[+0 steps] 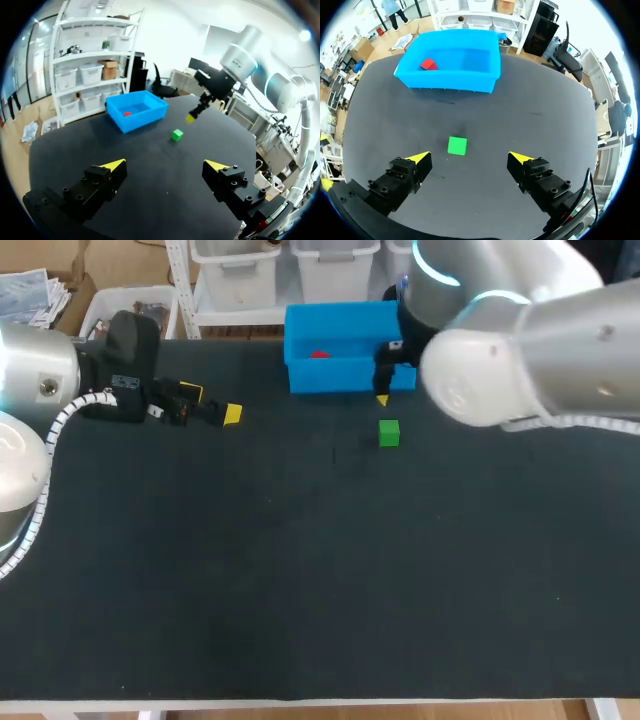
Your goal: Use the left arm to pick the red cube and place it into the blue plastic box first, then use the right arm to grasp the green cube and put it into the same blue plastic box after the first action is fully finished.
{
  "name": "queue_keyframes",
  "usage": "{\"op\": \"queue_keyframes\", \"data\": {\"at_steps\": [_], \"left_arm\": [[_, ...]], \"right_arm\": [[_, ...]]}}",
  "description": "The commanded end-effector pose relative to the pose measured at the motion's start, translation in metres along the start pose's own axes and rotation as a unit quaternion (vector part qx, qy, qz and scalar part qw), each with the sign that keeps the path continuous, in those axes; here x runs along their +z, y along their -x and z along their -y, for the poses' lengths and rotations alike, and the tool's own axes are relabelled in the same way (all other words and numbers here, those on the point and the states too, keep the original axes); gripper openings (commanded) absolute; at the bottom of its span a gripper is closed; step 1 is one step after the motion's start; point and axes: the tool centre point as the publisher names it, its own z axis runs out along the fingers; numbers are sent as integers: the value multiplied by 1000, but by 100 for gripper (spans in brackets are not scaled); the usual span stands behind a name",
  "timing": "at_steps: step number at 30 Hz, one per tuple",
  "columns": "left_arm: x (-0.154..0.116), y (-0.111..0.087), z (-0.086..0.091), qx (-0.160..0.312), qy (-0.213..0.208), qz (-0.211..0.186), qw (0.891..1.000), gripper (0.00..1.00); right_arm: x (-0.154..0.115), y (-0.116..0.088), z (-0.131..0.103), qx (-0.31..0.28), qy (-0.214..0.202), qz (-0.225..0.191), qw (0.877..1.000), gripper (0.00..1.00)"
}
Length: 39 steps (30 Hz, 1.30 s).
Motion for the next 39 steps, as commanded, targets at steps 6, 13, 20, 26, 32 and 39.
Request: {"op": "queue_keyframes", "data": {"at_steps": [6, 13, 20, 26, 32, 39], "left_arm": [[-1, -3, -2, 2, -3, 7, 1000, 100], [-1, -3, -2, 2, -3, 7, 1000, 100], [-1, -3, -2, 2, -3, 7, 1000, 100], [-1, -3, -2, 2, -3, 7, 1000, 100], [-1, -3, -2, 2, -3, 7, 1000, 100], [-1, -3, -2, 2, -3, 7, 1000, 100]], "right_arm": [[19, 11, -16, 7, -14, -37, 999, 100], [26, 7, -15, 13, -12, -45, 999, 100], [39, 3, -12, 23, -8, -51, 998, 100], [54, 0, -13, 25, -4, -53, 998, 100], [68, 0, -19, 20, 1, -57, 998, 100], [83, 1, -19, 13, -1, -63, 998, 100]]}}
